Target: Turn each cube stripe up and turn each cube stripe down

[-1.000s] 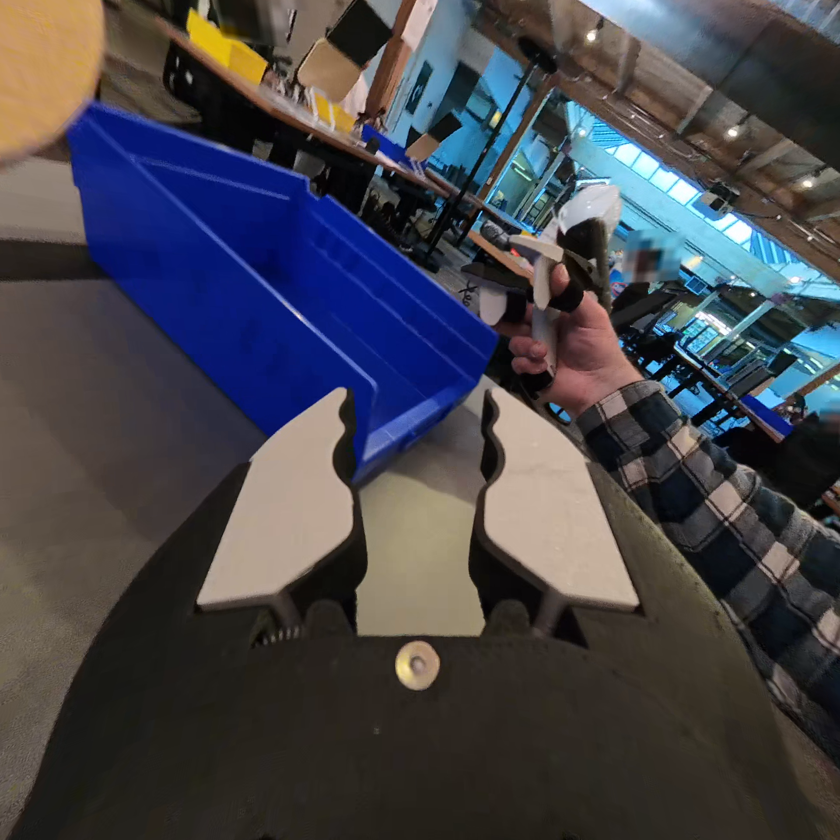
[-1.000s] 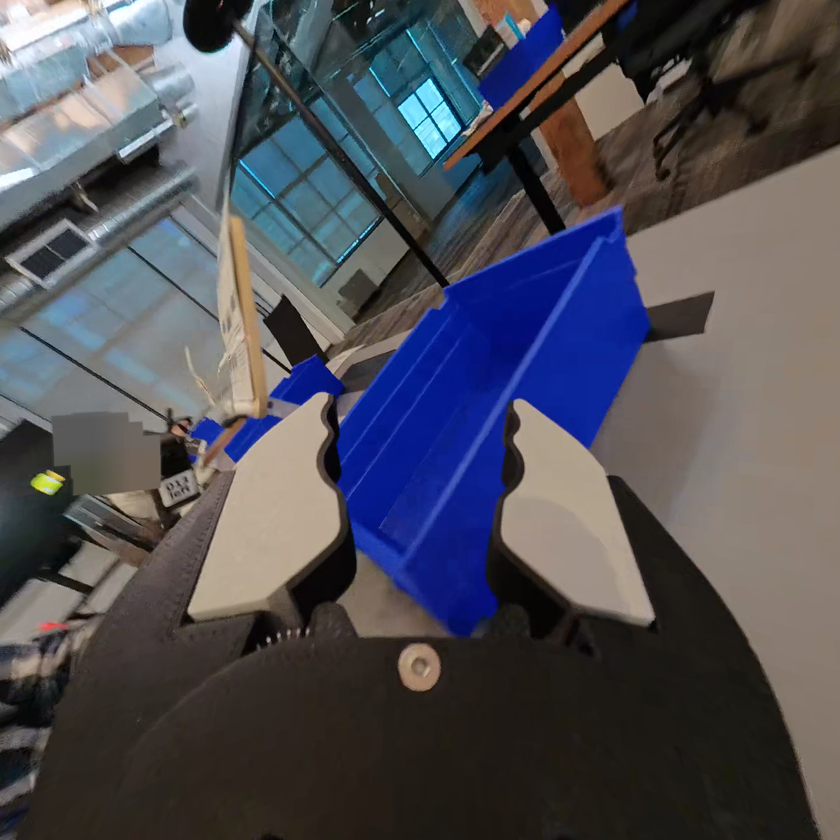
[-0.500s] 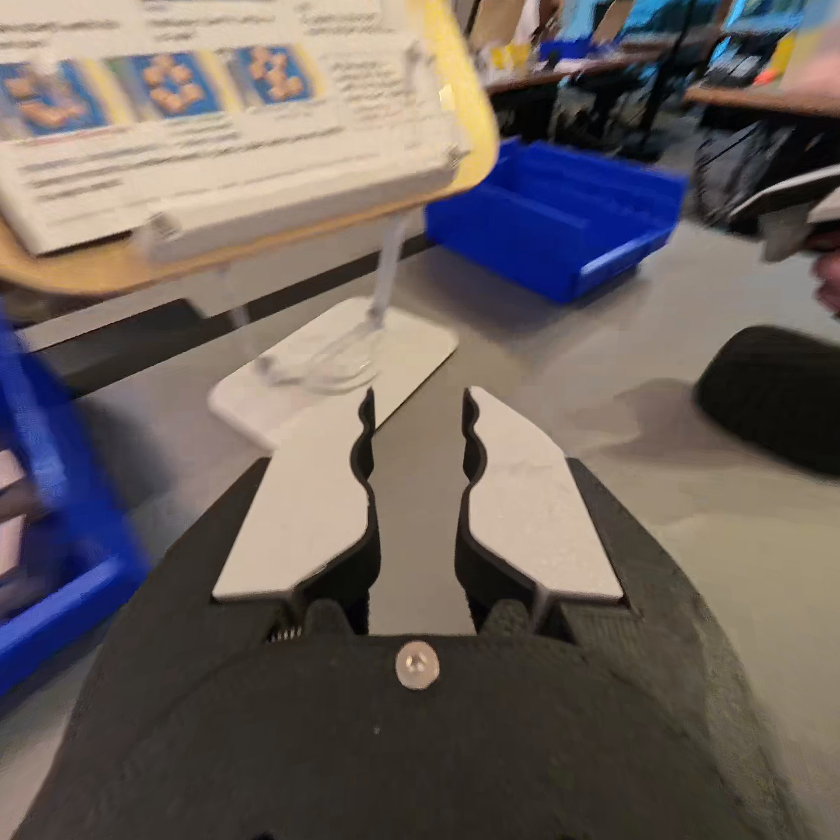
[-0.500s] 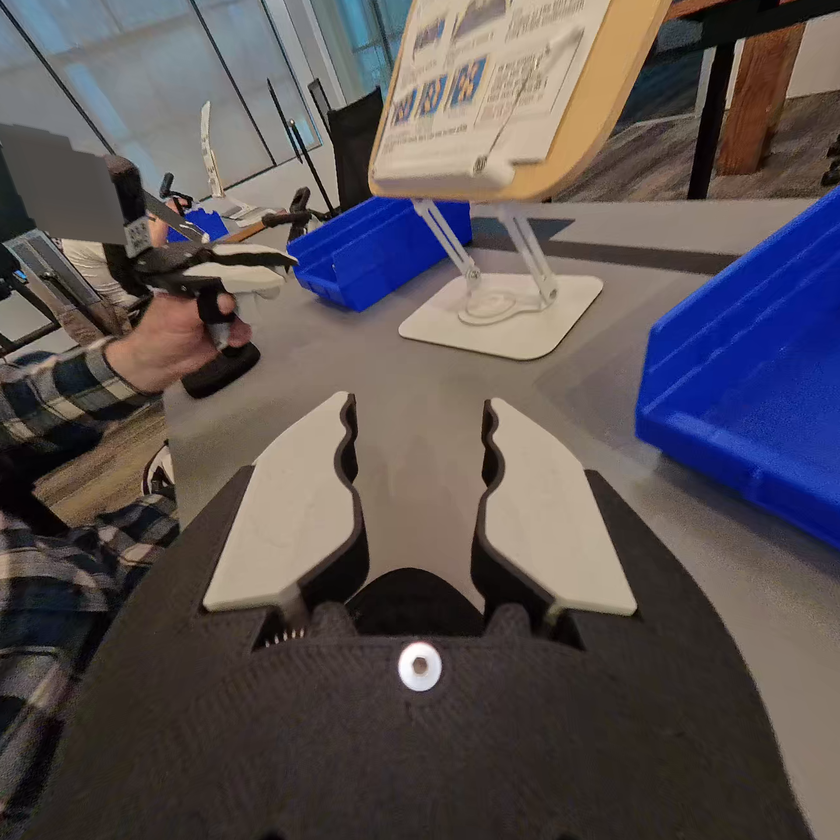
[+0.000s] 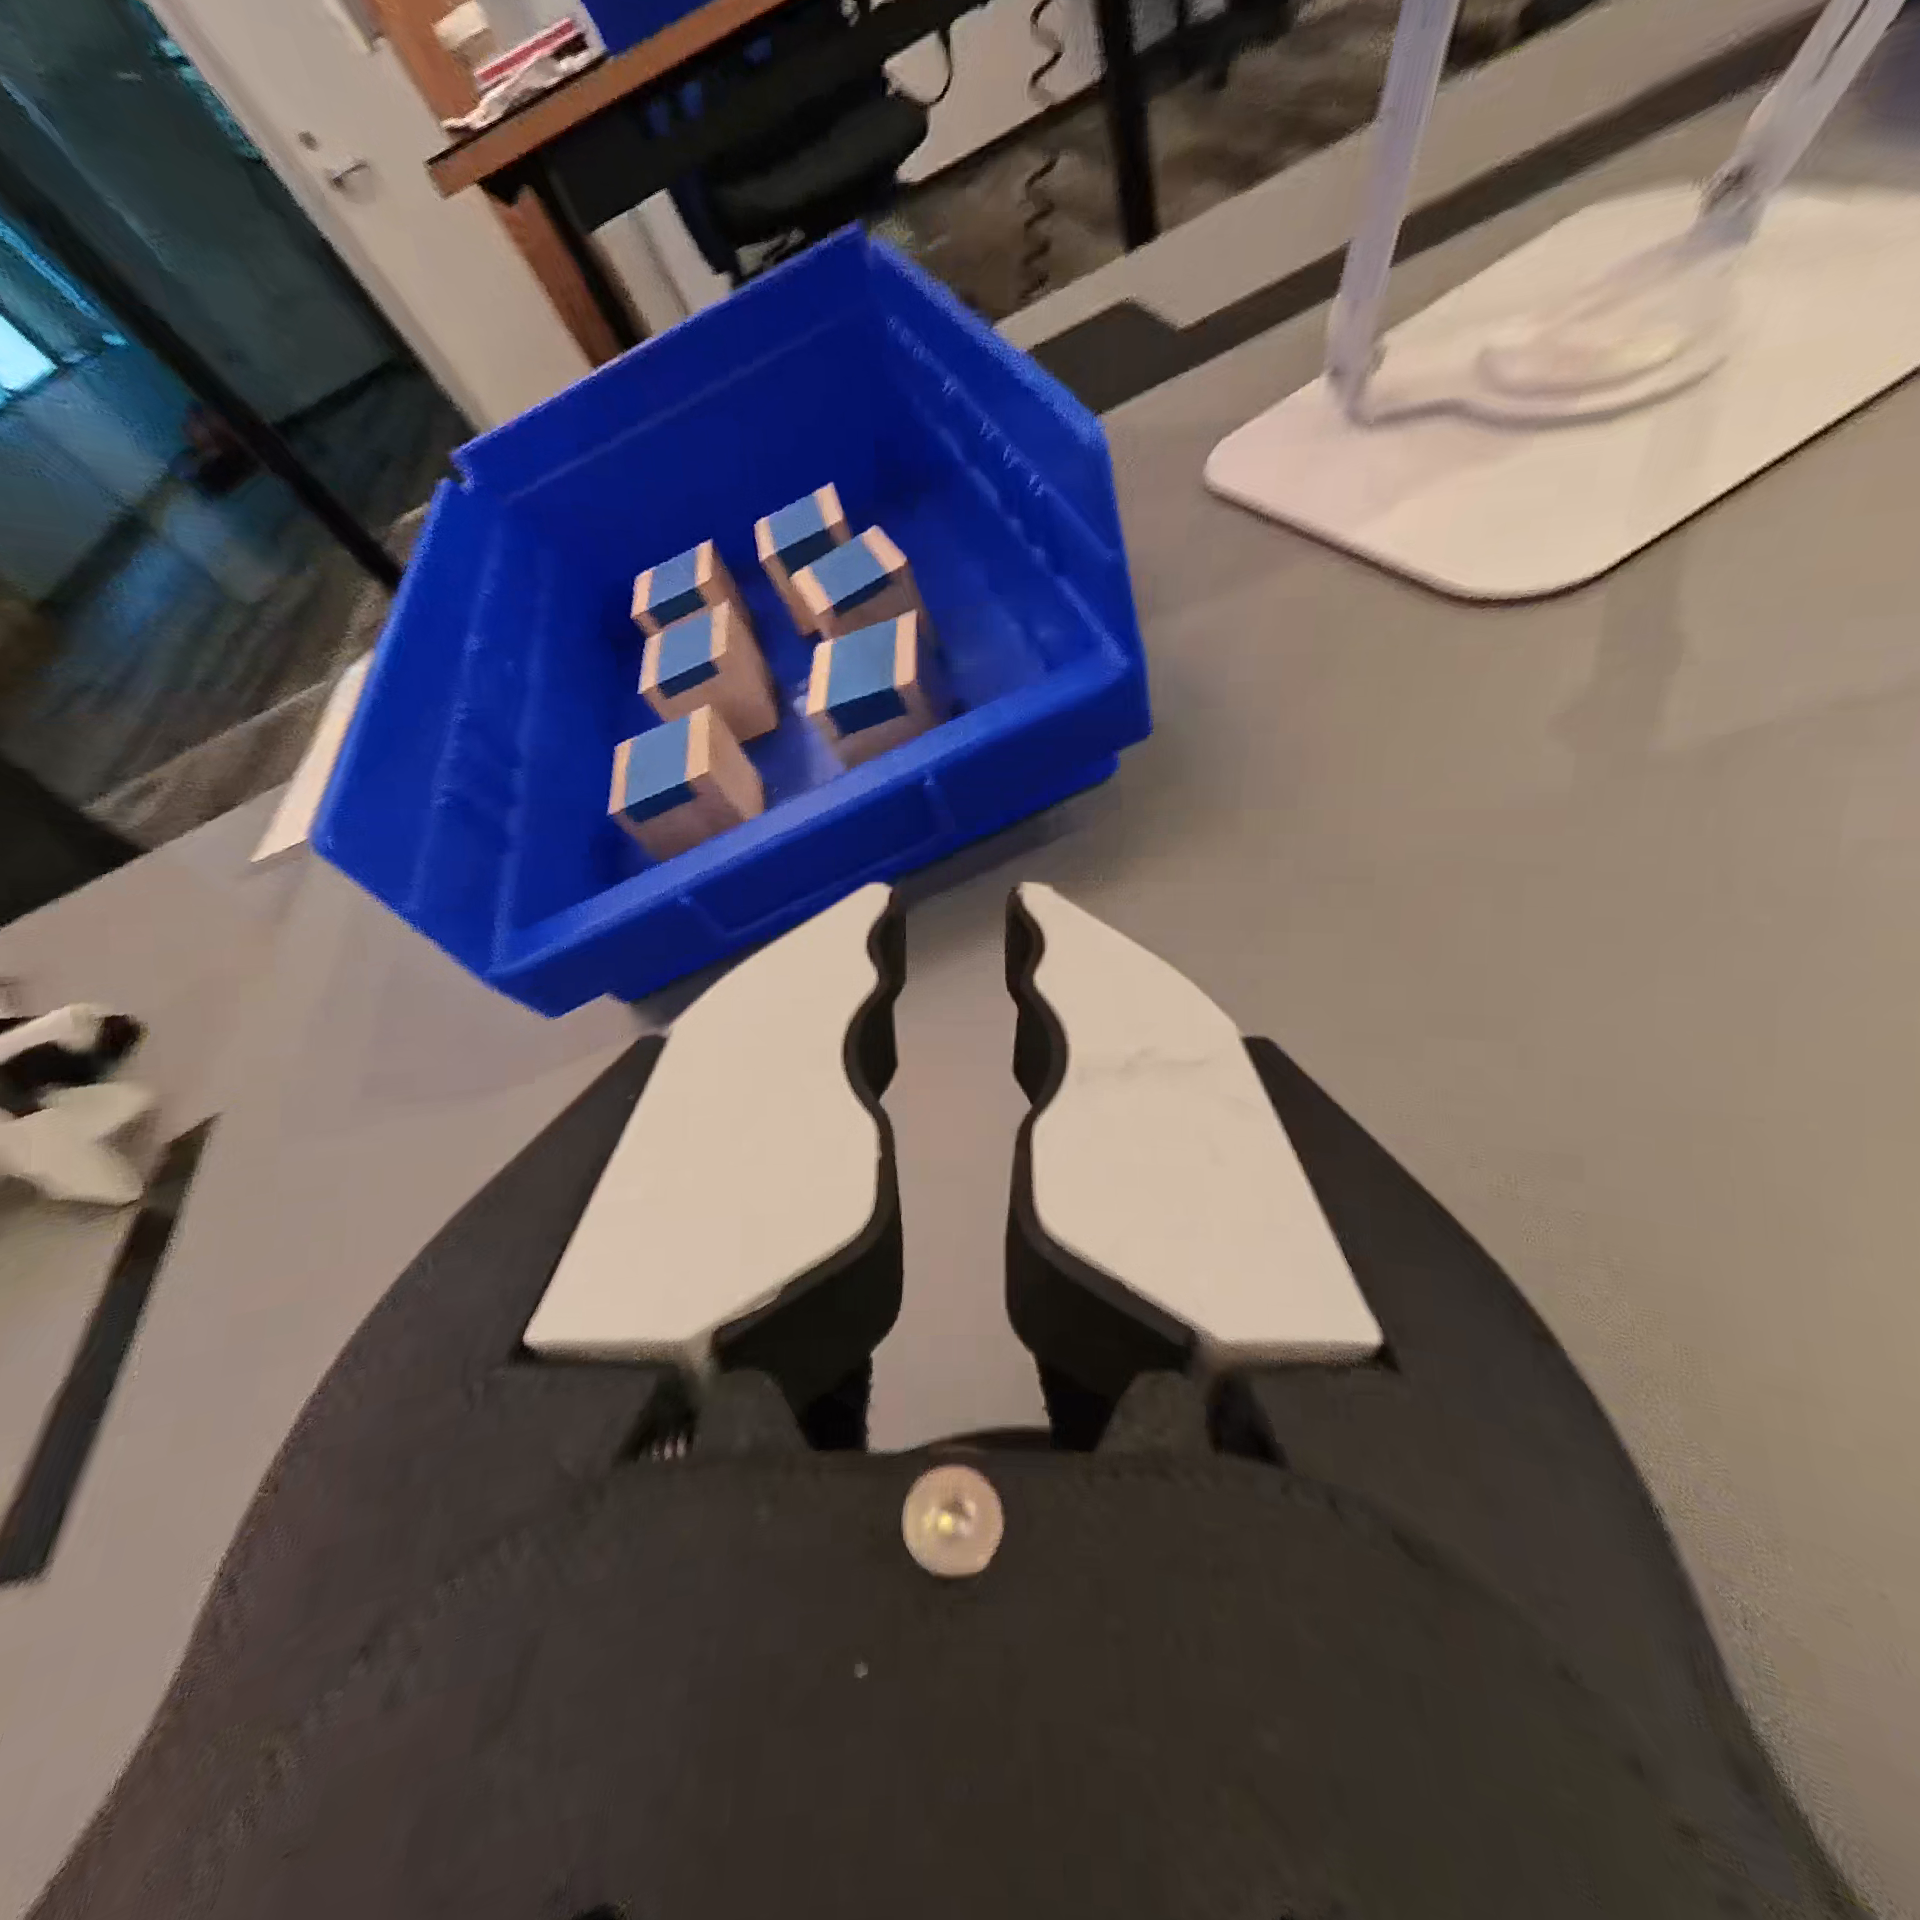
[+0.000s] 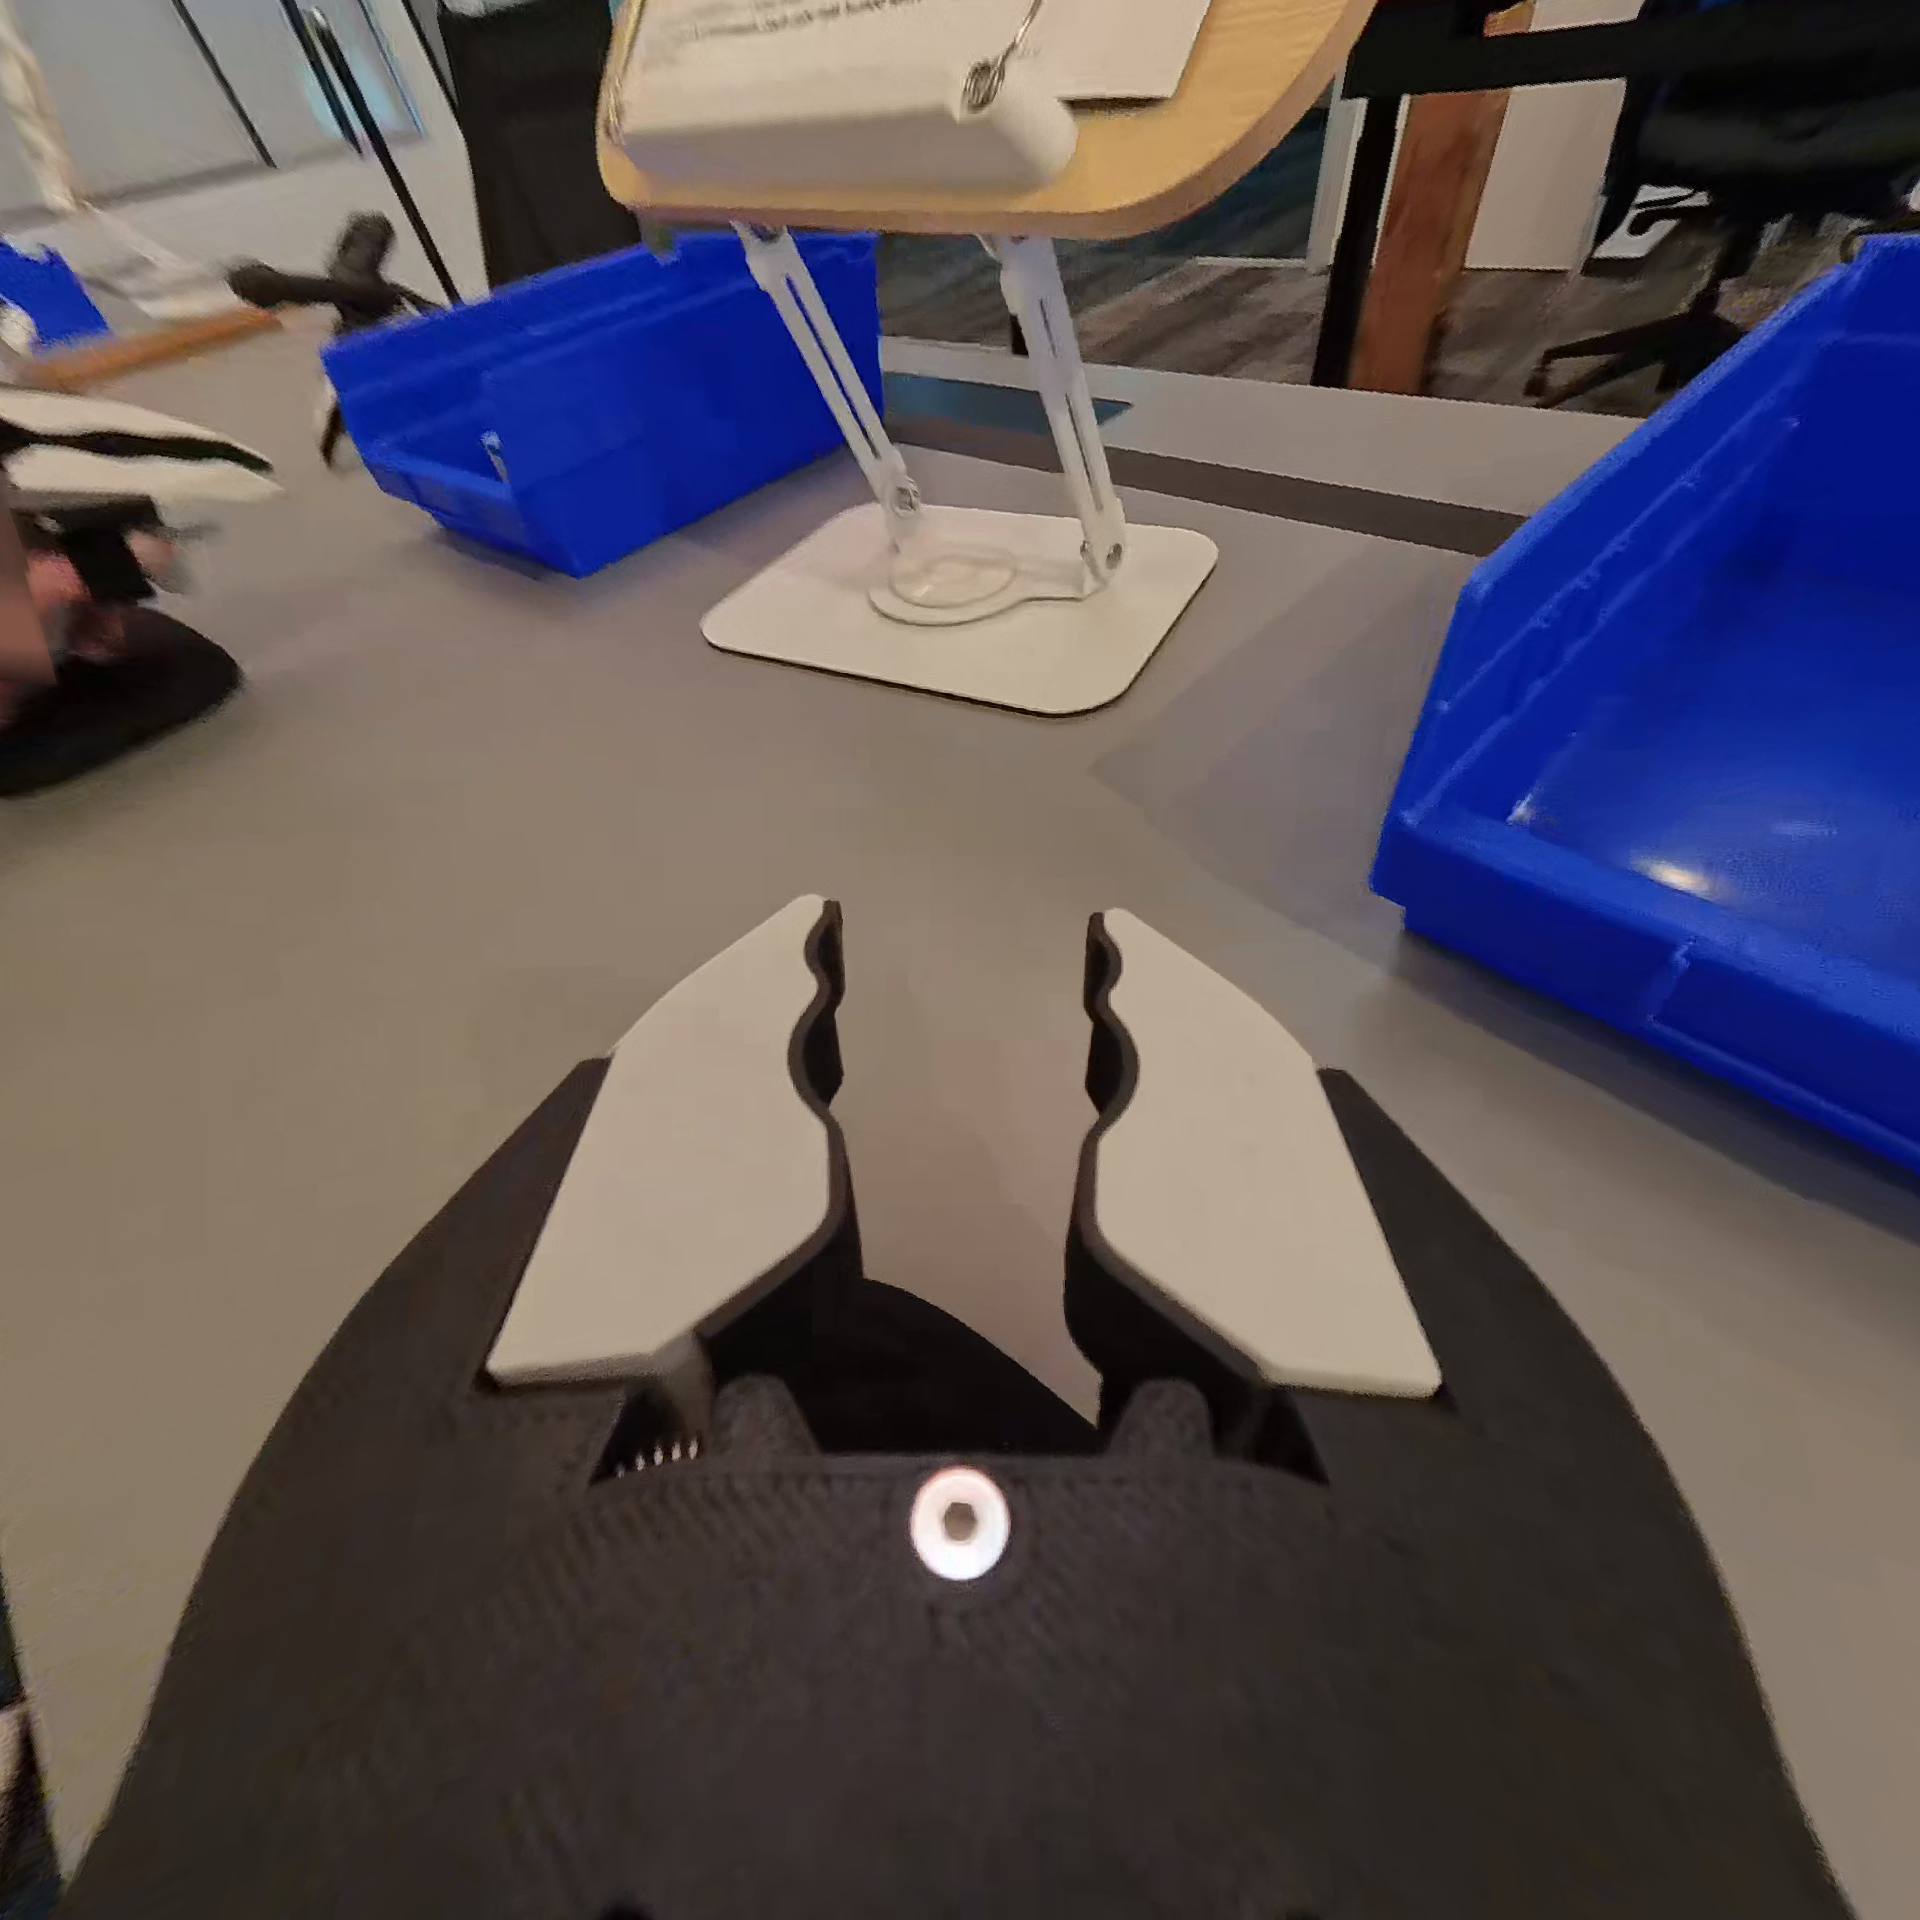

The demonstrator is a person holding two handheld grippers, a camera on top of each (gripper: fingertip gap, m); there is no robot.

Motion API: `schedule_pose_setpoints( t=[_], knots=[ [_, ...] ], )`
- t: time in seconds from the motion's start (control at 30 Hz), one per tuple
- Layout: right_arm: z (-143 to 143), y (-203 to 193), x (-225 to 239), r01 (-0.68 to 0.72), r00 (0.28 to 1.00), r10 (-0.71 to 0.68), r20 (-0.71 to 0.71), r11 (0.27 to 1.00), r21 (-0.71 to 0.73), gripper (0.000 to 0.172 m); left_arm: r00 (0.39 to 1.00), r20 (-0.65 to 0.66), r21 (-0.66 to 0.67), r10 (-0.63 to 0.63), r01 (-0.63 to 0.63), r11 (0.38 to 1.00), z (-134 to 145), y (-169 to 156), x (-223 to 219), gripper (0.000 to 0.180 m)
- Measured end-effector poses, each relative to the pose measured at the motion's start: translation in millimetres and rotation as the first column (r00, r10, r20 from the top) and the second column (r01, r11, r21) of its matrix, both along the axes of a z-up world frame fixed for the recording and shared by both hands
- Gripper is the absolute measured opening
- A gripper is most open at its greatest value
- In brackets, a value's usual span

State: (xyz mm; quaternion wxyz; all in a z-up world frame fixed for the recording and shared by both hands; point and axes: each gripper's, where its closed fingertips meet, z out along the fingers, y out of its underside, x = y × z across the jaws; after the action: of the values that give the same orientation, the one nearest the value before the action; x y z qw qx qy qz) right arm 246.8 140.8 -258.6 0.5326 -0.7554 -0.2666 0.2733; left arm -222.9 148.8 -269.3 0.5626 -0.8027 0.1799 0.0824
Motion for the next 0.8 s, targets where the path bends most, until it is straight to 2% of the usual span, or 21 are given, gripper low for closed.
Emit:
schedule_pose_setpoints(
  t=[0.07, 0.2, 0.8],
  knots=[
    [-6.3, 1.8, -2.1, 0.021, 0.997, -0.021, 0.068, 1.0, 0.005, 0.045, 0.999, -0.029, -0.016, 0.043, -0.044, 0.999, -6.5, -3.3, -7.4, 0.017],
    [-14.8, 4.6, -4.1, 0.039, 0.99, -0.038, 0.139, 0.999, -0.003, 0.046, 0.997, -0.006, -0.031, 0.071, -0.071, 0.997, -10.4, -4.3, -16.3, 0.018],
    [-19.4, 6.2, -3.0, 0.051, 0.986, -0.047, 0.162, 0.999, -0.017, 0.047, 0.997, 0.028, -0.049, 0.072, -0.071, 0.996, -11.9, -3.9, -19.1, 0.018]
  ],
)
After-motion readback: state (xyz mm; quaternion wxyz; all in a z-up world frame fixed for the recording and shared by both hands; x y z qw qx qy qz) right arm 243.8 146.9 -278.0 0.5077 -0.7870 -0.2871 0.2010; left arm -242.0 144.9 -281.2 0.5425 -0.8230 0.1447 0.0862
